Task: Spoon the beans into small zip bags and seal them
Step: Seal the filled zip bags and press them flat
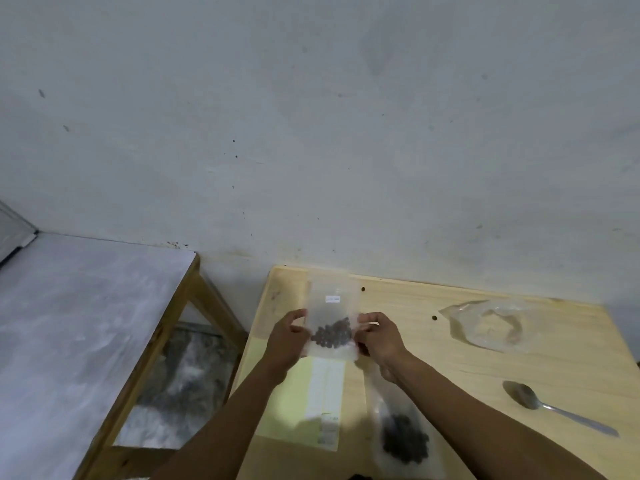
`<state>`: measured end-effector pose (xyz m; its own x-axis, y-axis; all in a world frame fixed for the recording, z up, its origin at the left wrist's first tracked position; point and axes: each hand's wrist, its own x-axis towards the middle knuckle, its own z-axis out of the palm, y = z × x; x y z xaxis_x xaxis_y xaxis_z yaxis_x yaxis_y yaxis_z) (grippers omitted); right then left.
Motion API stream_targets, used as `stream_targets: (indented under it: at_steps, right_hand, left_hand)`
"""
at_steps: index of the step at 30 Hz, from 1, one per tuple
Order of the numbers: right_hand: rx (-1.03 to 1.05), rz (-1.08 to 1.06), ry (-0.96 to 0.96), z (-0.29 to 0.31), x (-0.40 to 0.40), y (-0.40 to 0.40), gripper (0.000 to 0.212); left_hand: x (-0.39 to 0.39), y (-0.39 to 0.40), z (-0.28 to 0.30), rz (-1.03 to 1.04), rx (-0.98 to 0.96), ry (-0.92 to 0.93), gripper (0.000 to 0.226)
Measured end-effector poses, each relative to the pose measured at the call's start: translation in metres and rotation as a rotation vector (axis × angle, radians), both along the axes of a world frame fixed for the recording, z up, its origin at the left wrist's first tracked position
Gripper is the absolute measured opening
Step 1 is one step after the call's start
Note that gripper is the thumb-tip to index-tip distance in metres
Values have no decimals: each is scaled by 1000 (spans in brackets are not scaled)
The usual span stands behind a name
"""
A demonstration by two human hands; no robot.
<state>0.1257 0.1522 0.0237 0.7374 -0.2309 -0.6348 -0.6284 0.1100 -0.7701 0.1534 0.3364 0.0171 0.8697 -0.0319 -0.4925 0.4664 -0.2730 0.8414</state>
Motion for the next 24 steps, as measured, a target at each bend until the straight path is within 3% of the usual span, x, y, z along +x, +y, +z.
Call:
stream_targets:
  at_steps: [4,6,13,17,21,24]
  right_hand:
    - [15,-155,34,-19,20,9,27]
    - [-3,-113,29,-21,27,13,24]
    - [8,81,53,-14,35,12,49]
    - [-76,130,3,-14,29,3,42]
    - [-109,117,-72,-6,18,-21,32]
    - [-249,163,-106,1,-2,-46,24]
  left_hand:
    - [15,-3,-13,-12,120,-29,48]
    - [24,-7,-14,1,205,-70,50]
    - [37,-14,-16,-118,372,-70,52]
    - [31,-11,-18,-217,400,-91,51]
    - [25,-9,-17,-153,457,-207,54]
    - [13,-13,-11,-166,409,-237,47]
